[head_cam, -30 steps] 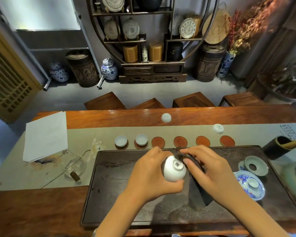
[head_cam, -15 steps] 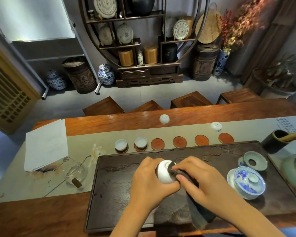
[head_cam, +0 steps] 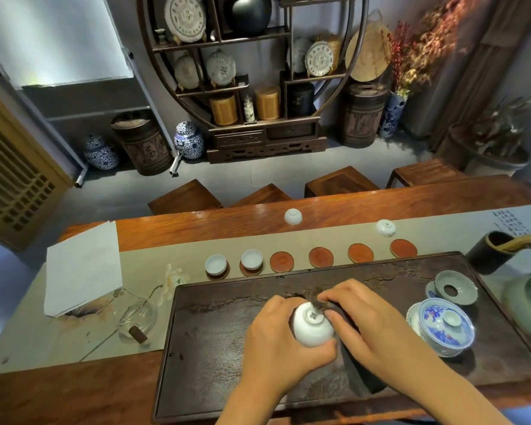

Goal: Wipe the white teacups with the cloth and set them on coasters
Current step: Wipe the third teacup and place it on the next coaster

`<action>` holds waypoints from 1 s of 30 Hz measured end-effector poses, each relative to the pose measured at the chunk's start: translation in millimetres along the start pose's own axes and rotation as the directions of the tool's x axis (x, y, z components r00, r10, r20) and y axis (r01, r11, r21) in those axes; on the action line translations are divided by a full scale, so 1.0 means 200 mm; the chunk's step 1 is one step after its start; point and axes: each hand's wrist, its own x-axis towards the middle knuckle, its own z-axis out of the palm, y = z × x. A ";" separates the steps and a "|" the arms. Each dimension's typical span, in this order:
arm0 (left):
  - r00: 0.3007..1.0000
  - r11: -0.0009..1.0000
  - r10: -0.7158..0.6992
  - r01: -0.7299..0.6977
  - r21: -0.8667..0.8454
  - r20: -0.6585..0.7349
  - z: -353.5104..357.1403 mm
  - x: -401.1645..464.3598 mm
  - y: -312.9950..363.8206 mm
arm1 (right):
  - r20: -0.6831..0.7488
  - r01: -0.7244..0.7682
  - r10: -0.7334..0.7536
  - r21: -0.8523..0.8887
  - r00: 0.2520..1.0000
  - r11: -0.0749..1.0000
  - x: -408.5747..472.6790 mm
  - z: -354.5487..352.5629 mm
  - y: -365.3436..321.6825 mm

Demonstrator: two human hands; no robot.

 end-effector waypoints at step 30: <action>0.999 0.999 -0.043 0.042 0.009 0.028 -0.08 0.07 -0.08 | 0.065 -0.022 0.010 0.176 0.998 0.984 -0.03 0.01 0.04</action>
